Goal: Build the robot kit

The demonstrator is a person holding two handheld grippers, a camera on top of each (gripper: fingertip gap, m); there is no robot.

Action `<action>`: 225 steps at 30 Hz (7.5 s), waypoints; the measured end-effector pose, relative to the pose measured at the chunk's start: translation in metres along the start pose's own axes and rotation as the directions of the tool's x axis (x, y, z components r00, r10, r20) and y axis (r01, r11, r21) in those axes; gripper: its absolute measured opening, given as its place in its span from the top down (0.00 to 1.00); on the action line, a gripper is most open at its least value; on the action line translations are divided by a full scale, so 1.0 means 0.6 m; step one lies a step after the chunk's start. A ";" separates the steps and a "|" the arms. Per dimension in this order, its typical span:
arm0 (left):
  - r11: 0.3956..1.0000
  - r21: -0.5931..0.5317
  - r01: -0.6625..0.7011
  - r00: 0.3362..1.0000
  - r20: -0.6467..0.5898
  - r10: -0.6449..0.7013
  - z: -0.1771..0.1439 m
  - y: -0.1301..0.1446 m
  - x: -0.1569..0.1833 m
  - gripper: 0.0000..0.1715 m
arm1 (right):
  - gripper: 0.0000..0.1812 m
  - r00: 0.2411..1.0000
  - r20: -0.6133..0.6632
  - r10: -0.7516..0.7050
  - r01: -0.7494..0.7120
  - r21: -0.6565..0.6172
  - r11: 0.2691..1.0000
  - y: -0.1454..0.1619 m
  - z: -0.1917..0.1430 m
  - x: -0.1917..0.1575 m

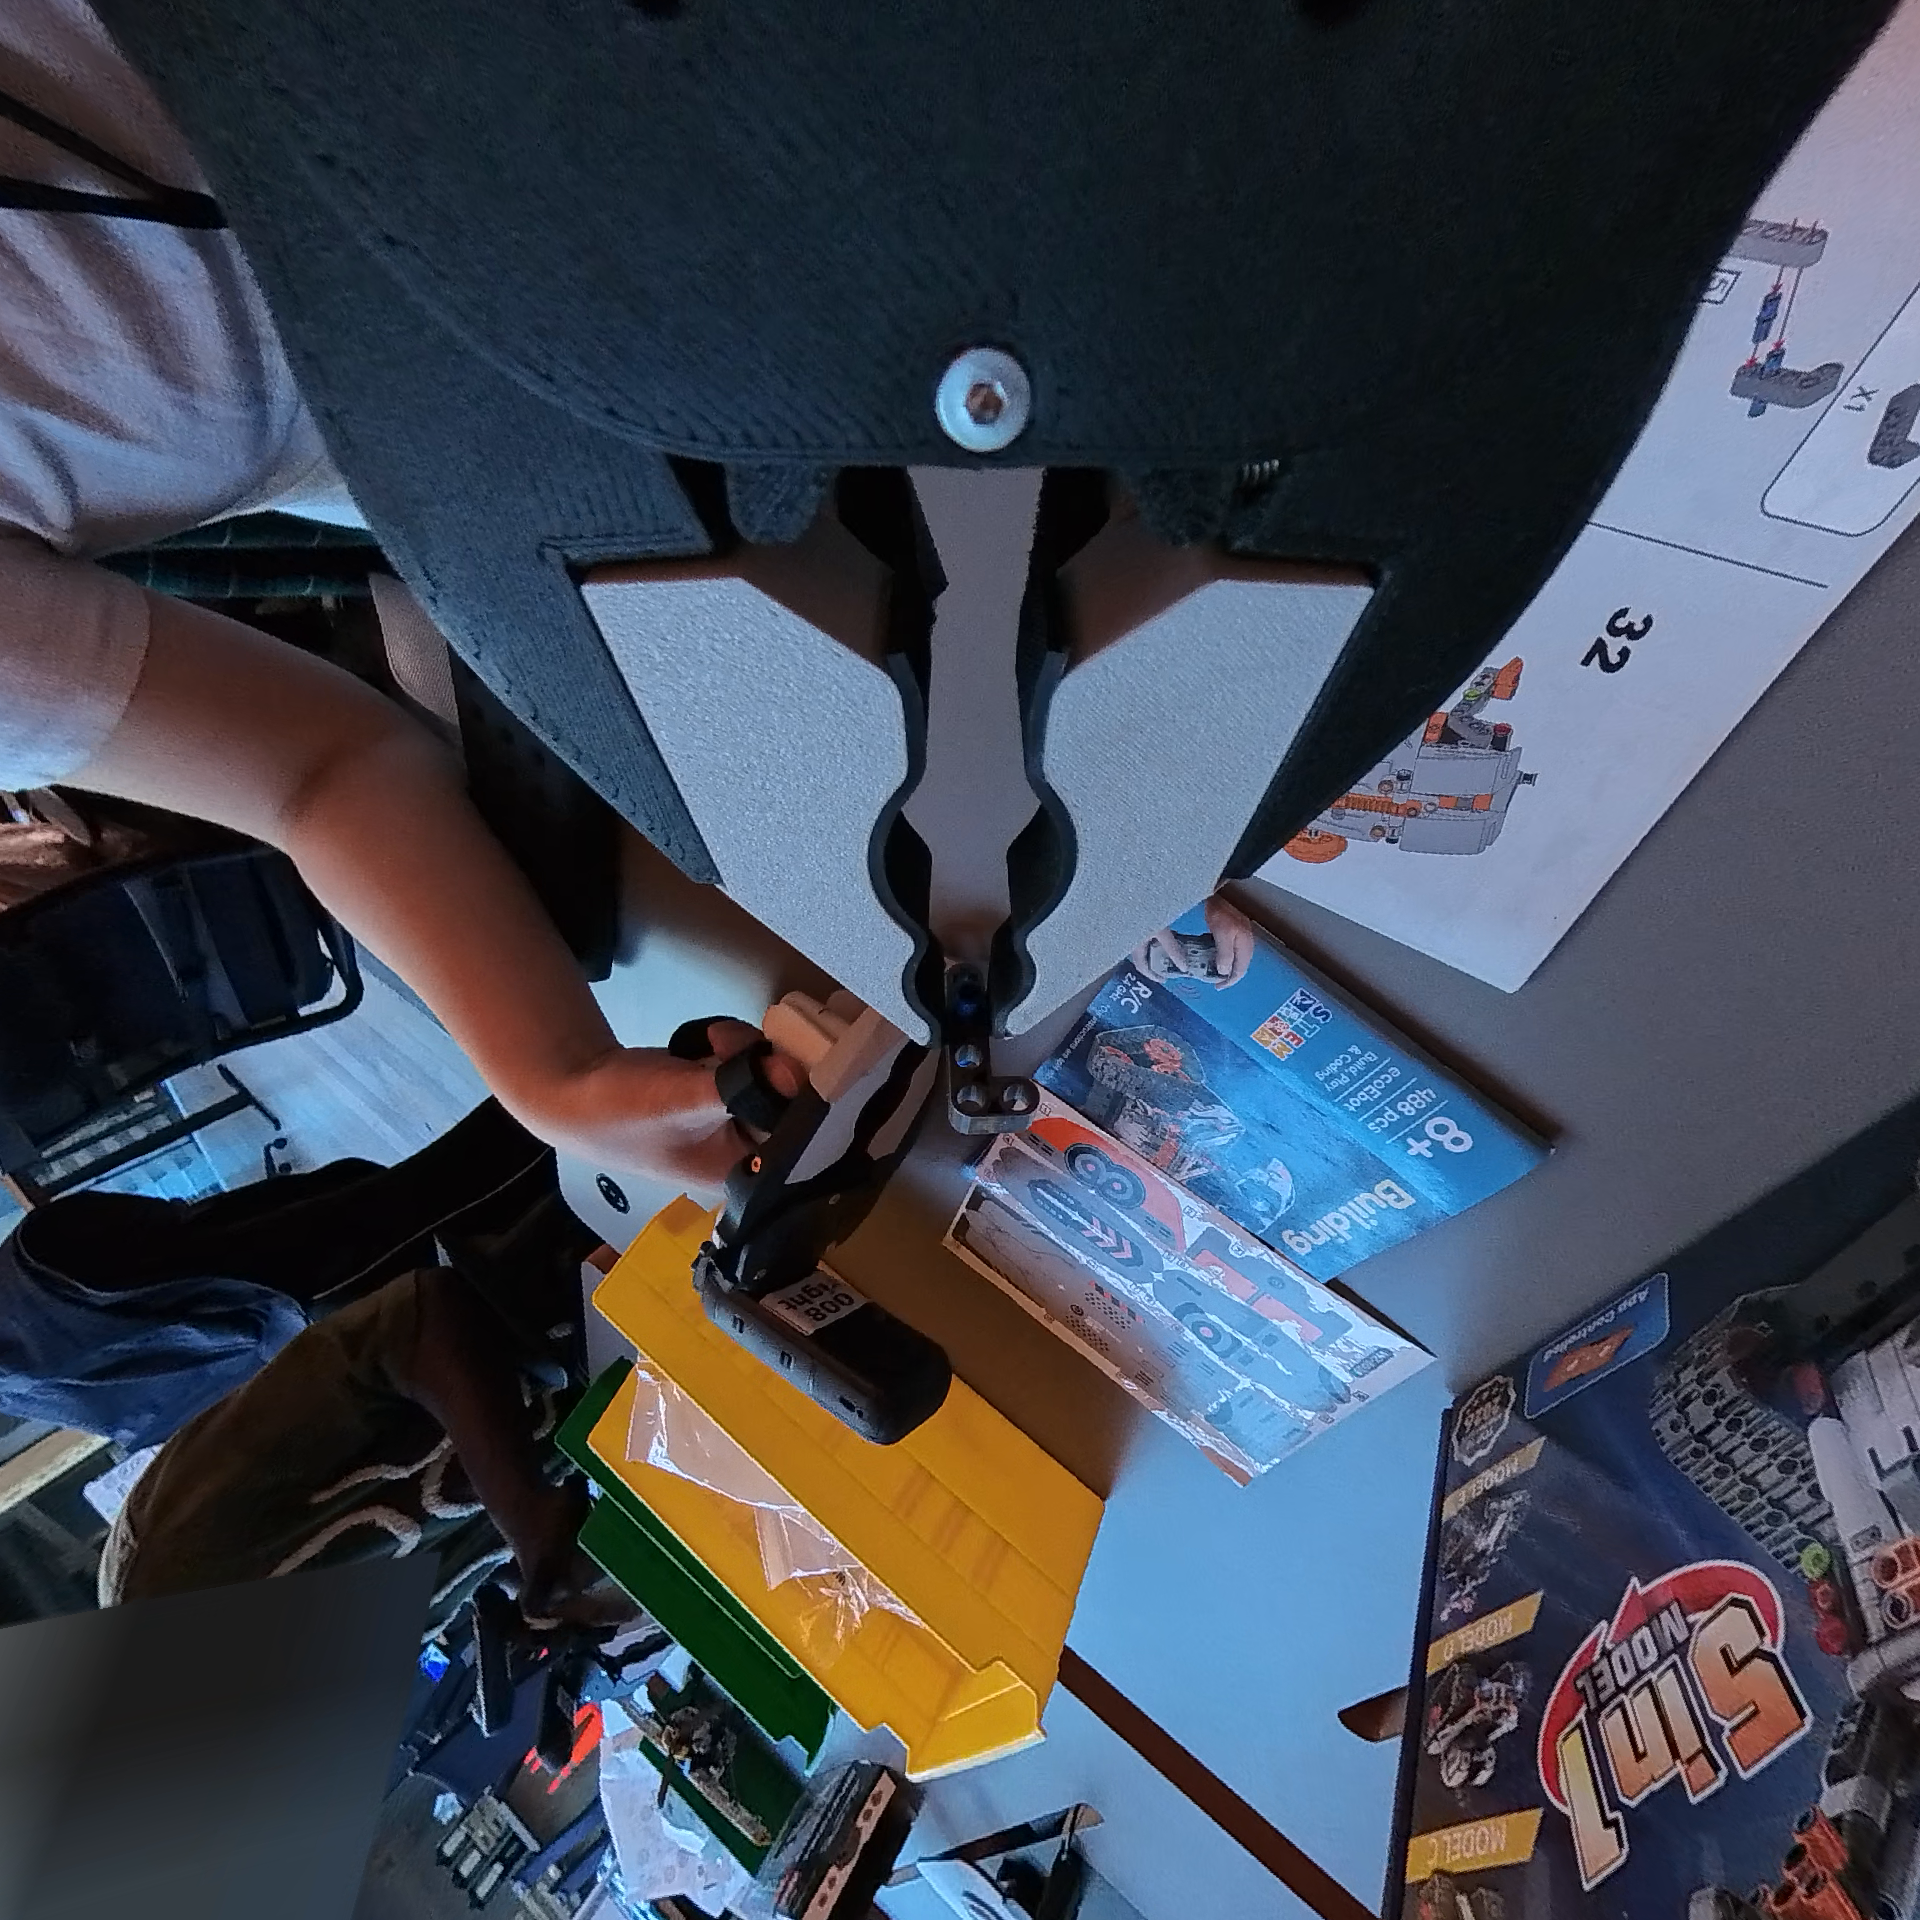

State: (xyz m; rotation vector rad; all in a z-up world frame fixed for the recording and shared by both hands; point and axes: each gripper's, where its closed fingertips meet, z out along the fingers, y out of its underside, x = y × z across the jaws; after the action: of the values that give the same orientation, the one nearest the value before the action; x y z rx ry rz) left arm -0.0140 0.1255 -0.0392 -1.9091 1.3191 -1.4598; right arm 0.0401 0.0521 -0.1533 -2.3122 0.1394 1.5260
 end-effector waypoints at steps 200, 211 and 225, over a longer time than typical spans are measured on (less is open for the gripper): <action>0.991 0.134 0.007 0.997 -0.075 0.003 -0.067 -0.035 0.020 0.98 | 0.93 0.994 -0.048 0.103 -0.114 -0.358 0.927 0.035 0.083 -0.038; 0.994 0.109 0.001 0.999 -0.040 0.004 -0.063 -0.028 0.011 0.98 | 0.84 0.635 -0.207 -0.744 0.539 -0.572 0.619 0.017 0.031 -0.011; 0.994 0.110 -0.004 1.000 -0.015 0.006 -0.069 -0.027 0.004 0.98 | 0.95 0.480 0.137 -0.866 0.621 -0.751 0.225 0.019 0.066 -0.013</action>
State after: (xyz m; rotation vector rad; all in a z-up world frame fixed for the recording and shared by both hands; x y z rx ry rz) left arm -0.0442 0.1403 -0.0101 -1.8271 1.2234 -1.5147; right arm -0.0007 0.0546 -0.1630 -2.4265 -1.6257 0.6491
